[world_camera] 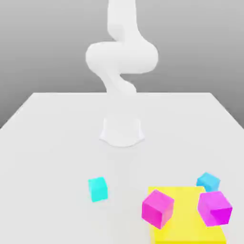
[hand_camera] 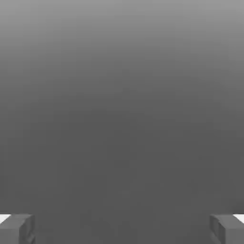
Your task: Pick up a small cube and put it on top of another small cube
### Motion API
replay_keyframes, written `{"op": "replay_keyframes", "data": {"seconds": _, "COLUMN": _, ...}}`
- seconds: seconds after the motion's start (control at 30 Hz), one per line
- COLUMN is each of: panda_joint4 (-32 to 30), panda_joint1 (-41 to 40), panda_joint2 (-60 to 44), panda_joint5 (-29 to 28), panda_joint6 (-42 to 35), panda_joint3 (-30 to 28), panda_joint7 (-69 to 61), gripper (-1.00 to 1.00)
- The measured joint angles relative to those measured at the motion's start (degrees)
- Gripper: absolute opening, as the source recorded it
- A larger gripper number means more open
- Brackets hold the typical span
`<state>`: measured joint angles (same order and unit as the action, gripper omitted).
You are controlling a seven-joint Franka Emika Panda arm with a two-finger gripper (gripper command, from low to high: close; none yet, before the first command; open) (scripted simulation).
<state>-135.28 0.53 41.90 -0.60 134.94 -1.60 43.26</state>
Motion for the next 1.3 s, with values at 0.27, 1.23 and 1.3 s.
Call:
{"op": "replay_keyframes", "data": {"seconds": 0.27, "panda_joint4": -12.83, "panda_joint1": 1.19, "panda_joint2": -15.2, "panda_joint5": -1.34, "panda_joint6": 11.86, "panda_joint3": -5.84, "panda_joint7": -10.49, "gripper": 0.0}}
{"op": "replay_keyframes", "data": {"seconds": 1.23, "panda_joint4": -29.73, "panda_joint1": -6.55, "panda_joint2": -51.69, "panda_joint5": 8.38, "panda_joint6": 39.83, "panda_joint3": -2.68, "panda_joint7": -35.44, "gripper": -1.0}}
{"op": "replay_keyframes", "data": {"seconds": 1.3, "panda_joint4": -30.53, "panda_joint1": -5.71, "panda_joint2": -47.66, "panda_joint5": 4.83, "panda_joint6": 36.61, "panda_joint3": -4.45, "panda_joint7": -32.84, "gripper": -1.0}}
